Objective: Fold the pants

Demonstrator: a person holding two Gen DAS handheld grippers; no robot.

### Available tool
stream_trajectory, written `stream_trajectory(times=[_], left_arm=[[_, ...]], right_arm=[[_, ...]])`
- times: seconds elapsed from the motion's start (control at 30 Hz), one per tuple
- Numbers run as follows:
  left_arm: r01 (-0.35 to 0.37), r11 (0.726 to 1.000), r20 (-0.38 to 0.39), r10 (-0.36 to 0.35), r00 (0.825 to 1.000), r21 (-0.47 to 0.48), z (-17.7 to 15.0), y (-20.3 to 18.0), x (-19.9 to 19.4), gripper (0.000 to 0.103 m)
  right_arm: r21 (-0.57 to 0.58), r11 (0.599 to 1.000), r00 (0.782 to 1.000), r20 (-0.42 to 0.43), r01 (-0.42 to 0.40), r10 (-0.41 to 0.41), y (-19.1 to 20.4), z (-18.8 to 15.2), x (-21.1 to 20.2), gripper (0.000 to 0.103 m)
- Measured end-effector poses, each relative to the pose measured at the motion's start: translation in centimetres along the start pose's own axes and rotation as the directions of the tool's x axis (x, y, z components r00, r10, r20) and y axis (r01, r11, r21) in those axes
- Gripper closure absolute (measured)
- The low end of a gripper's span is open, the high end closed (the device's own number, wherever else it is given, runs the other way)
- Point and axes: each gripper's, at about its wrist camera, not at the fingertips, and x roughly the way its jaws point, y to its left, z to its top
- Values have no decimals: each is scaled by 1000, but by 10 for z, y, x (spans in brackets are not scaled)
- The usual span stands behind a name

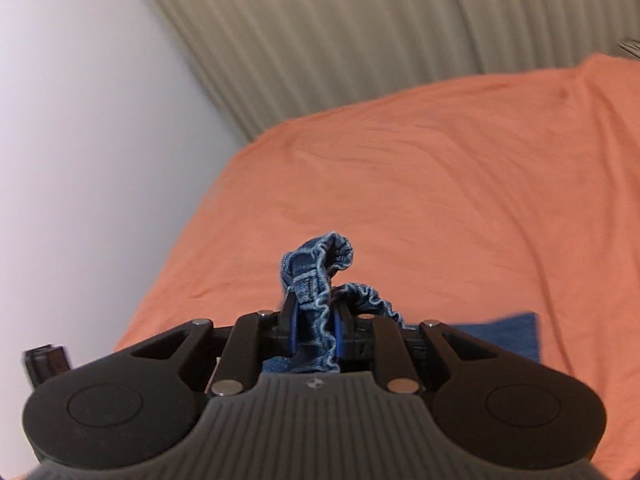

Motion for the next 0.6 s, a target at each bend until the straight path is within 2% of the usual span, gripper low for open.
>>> stream_trajectory(times=[0.17, 0.27, 0.33, 0.4, 0.5, 0.6], left_arm=[[19, 1000, -58, -18, 998, 22, -9, -10, 27, 87], [18, 998, -89, -12, 996, 67, -12, -19, 43, 87], [21, 994, -97, -11, 995, 104, -13, -24, 48, 87], [20, 991, -95, -8, 995, 131, -12, -27, 55, 87], [14, 990, -106, 0, 994, 138, -11, -29, 70, 87], [-9, 983, -121, 32, 992, 183, -14, -33, 95, 87]], right_arm=[[143, 978, 987, -85, 151, -139, -95, -38, 29, 91], [232, 956, 981, -119, 178, -154, -140, -70, 48, 91], [259, 954, 987, -95, 151, -130, -149, -79, 47, 91], [200, 967, 986, -93, 157, -141, -136, -72, 49, 91], [118, 974, 978, -102, 191, -180, -133, -79, 53, 91], [153, 966, 974, -124, 207, -189, -151, -91, 71, 91]])
